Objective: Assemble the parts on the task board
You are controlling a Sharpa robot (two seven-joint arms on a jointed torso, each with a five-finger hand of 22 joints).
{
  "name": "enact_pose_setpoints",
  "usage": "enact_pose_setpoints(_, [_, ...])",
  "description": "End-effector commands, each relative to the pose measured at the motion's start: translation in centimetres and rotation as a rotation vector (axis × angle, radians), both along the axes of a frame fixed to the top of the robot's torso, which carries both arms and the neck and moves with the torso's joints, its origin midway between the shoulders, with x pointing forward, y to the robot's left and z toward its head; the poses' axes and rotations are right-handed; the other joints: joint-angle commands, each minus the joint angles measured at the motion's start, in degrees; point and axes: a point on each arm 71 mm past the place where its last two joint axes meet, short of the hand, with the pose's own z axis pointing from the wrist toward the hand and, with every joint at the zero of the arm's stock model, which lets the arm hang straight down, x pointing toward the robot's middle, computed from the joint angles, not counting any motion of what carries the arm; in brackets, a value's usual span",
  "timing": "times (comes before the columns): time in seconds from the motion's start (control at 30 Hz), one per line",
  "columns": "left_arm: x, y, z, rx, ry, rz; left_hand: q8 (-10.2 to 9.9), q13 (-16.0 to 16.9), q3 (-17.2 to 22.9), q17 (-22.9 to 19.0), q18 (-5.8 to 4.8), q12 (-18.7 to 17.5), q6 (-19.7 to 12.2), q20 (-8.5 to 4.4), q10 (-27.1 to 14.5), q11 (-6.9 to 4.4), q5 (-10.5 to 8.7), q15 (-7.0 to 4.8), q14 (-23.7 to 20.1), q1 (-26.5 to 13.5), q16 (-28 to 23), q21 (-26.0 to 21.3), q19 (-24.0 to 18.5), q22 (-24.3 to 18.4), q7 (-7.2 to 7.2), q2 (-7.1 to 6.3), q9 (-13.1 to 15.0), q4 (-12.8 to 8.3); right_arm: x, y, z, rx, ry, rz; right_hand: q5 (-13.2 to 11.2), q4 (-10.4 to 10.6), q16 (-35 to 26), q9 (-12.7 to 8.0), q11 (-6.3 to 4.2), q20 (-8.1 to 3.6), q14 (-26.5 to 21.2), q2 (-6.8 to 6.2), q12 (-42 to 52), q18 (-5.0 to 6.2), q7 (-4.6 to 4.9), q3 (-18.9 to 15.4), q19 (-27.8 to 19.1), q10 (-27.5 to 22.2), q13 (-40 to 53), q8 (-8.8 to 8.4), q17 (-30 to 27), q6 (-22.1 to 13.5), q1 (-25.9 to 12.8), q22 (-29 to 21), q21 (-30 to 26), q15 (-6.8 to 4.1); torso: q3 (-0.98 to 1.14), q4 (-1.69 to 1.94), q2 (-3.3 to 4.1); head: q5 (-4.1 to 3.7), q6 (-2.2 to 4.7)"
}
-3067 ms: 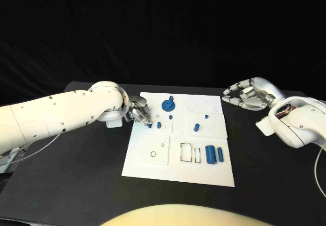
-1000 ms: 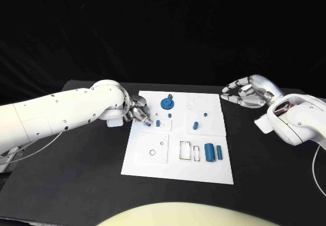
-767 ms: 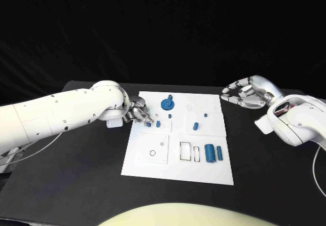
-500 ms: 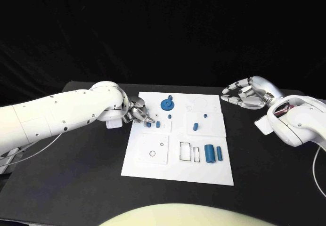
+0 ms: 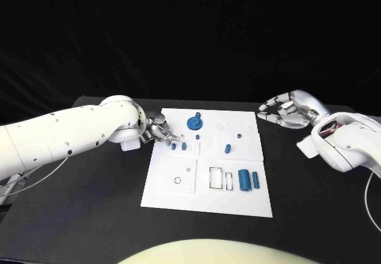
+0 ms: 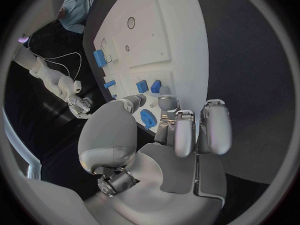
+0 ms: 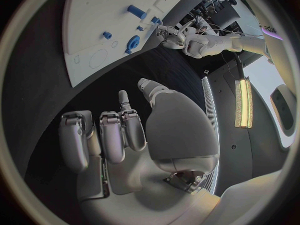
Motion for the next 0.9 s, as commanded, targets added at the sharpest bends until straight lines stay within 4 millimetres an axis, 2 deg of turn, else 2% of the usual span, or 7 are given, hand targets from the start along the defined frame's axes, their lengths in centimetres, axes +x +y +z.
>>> enact_pose_setpoints(0.03, [0.2, -0.5, 1.2, -0.128, -0.104, 0.010, -0.68, -3.43, -1.24, 11.79, -0.21, -2.74, -1.23, 0.08, -2.33, 0.25, -0.13, -0.12, 4.81, 1.01, -0.89, -1.88, -0.89, -2.40, 0.60, -0.04, -0.01, -0.16, 0.0, 0.0, 0.0, -0.002, -0.003, 0.009, 0.33, 0.26, -0.19, 0.05, -0.23, -0.39, 4.18, 0.17, -0.31, 0.52, -0.22, -0.03, 3.96, -0.12, 7.71, 0.23, 7.07, -0.30, -0.54, 13.24, -0.23, -0.45, 0.00, 0.01, 0.00, -0.28, 0.22])
enact_pose_setpoints(0.1, [0.3, -0.8, 2.0, -0.225, -0.162, 0.007, -1.22, -7.87, -2.07, 9.84, 0.40, -6.29, -3.26, 0.15, -5.79, 0.97, -0.05, 0.50, 4.10, 2.38, -2.29, -4.07, -2.29, -5.27, 1.37, -0.22, 0.04, -0.21, 0.0, -0.1, -0.1, -0.002, -0.004, 0.007, 0.33, 0.26, -0.19, 0.05, -0.23, -0.39, 4.18, 0.17, -0.31, 0.52, -0.22, -0.03, 3.96, -0.12, 7.71, 0.23, 7.07, -0.30, -0.54, 13.24, -0.23, -0.45, 0.02, 0.03, 0.03, -0.27, 0.29])
enact_pose_setpoints(0.17, [0.4, -1.2, 2.8, -0.318, -0.227, 0.004, -1.72, -12.19, -2.83, -0.47, 3.34, -11.27, -8.01, 1.68, -13.58, 3.15, 0.06, 2.46, -1.21, 7.34, -10.75, -16.69, -10.54, -20.63, 3.66, -0.43, 0.40, -0.28, 0.0, -0.1, -0.1, -0.002, -0.005, 0.005, 0.33, 0.26, -0.19, 0.05, -0.23, -0.39, 4.18, 0.17, -0.31, 0.52, -0.22, -0.03, 3.96, -0.12, 7.71, 0.23, 7.07, -0.30, -0.54, 13.24, -0.23, -0.45, 0.02, 0.03, 0.03, -0.30, 0.35])
enact_pose_setpoints(0.3, [0.6, -1.8, 3.8, -0.430, -0.327, -0.022, -2.39, -14.58, -2.80, -15.00, 5.95, -14.88, -12.13, 3.88, -20.37, 5.53, 0.22, 4.71, -12.03, 14.64, -24.17, -32.01, -19.87, -36.60, 6.01, -0.84, -0.32, -1.63, 0.0, -0.1, -0.1, -0.002, -0.005, 0.004, 0.33, 0.26, -0.19, 0.05, -0.23, -0.39, 4.18, 0.17, -0.31, 0.52, -0.22, -0.03, 3.96, -0.12, 7.71, 0.23, 7.07, -0.30, -0.54, 13.24, -0.23, -0.45, 0.05, 0.03, 0.01, -0.47, 0.55])
enact_pose_setpoints(0.43, [0.5, -3.1, 4.1, -0.451, -0.429, -0.095, -3.91, -18.49, -0.85, -19.27, 6.10, -19.09, -14.19, 5.05, -24.53, 6.82, 0.12, 5.83, -15.51, 21.87, -27.43, -35.18, -19.64, -38.84, 7.18, -0.98, -2.60, -3.93, 0.0, -0.1, -0.1, -0.002, -0.007, 0.006, 0.35, 0.25, -0.26, 0.04, -0.23, -0.40, 4.14, 0.16, -0.42, 0.58, -0.22, 0.00, 3.83, -0.21, 7.60, 0.26, 6.90, -0.38, -0.51, 13.12, -0.45, -0.45, 0.04, -0.01, 0.09, -0.59, 0.77])
enact_pose_setpoints(0.6, [0.2, -4.9, 3.1, -0.368, -0.520, -0.233, -5.28, -21.88, 0.31, -21.35, 6.10, -22.15, -15.09, 5.16, -26.57, 7.13, -0.23, 5.98, -17.22, 25.85, -28.29, -35.82, -19.22, -39.30, 7.19, -1.96, -5.21, -6.16, 0.0, 0.0, -0.1, -0.001, -0.007, 0.009, 0.35, 0.24, -0.30, 0.04, -0.23, -0.40, 4.12, 0.17, -0.52, 0.60, -0.22, 0.01, 3.78, -0.29, 7.50, 0.26, 6.81, -0.39, -0.49, 13.08, -0.54, -0.45, -0.02, 0.06, 0.05, -0.86, 0.99])
enact_pose_setpoints(0.9, [-0.2, -7.4, 0.7, -0.163, -0.575, -0.449, -8.18, -27.84, 0.10, -23.30, 6.13, -27.02, -13.63, 5.22, -27.72, 7.34, -0.70, 6.10, -16.03, 26.76, -26.38, -34.60, -18.13, -38.46, 6.15, -3.08, -10.58, -6.81, -0.1, 0.2, -0.2, 0.000, -0.005, 0.014, 0.35, 0.23, -0.31, 0.04, -0.23, -0.40, 4.11, 0.17, -0.54, 0.63, -0.22, 0.02, 3.71, -0.31, 7.48, 0.27, 6.78, -0.39, -0.48, 13.02, -0.64, -0.45, 0.02, -0.01, 0.08, -1.04, 1.15])
